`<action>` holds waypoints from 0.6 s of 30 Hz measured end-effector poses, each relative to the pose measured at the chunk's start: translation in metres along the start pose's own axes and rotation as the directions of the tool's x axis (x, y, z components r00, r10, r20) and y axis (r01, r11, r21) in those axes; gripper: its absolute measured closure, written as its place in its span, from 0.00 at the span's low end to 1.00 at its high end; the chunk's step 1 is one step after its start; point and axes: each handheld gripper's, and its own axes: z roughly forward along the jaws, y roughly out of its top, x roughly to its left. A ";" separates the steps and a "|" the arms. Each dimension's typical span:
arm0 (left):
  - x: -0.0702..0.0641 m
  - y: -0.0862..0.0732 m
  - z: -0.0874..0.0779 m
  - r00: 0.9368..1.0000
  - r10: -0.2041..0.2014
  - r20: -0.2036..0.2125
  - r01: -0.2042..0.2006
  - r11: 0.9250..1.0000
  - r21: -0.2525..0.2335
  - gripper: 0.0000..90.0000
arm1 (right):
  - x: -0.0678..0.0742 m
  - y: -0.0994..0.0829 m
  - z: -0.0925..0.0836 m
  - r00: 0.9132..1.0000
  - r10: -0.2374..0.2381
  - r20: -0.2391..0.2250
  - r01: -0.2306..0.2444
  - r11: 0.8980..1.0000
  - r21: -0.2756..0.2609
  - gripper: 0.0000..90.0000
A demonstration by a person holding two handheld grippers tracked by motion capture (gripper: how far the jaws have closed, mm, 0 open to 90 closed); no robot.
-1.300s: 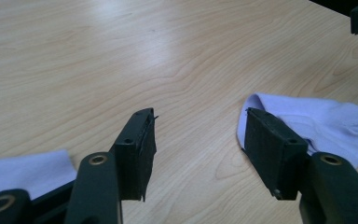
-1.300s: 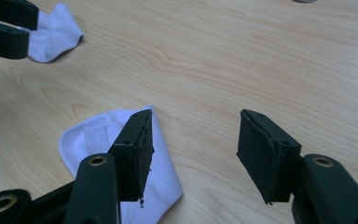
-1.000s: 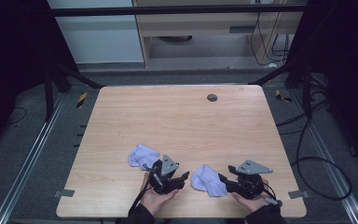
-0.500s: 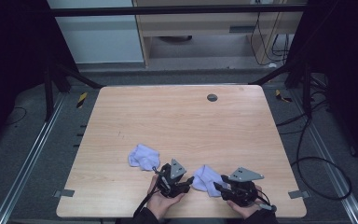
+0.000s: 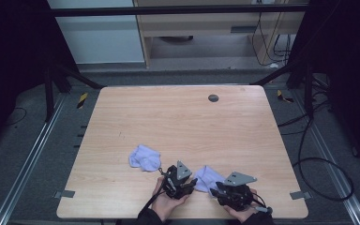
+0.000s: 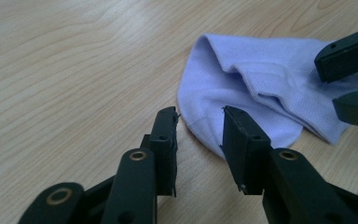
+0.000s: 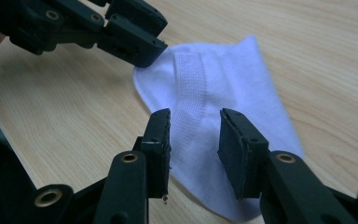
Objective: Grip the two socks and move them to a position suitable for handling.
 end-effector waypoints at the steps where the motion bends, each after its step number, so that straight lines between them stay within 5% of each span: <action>1: 0.000 0.000 0.001 1.000 -0.001 0.000 0.001 1.000 0.004 0.73 | 0.001 0.000 0.001 1.000 0.001 -0.006 -0.001 1.000 0.006 0.71; 10: -0.003 -0.002 0.003 1.000 0.004 0.000 -0.004 1.000 0.016 0.82 | 0.002 -0.002 0.006 1.000 -0.009 -0.020 0.010 0.999 0.044 0.74; 18: -0.004 -0.003 0.004 1.000 -0.007 -0.001 0.007 1.000 0.018 0.92 | 0.001 -0.002 0.008 0.998 -0.012 -0.054 0.015 0.998 0.061 0.88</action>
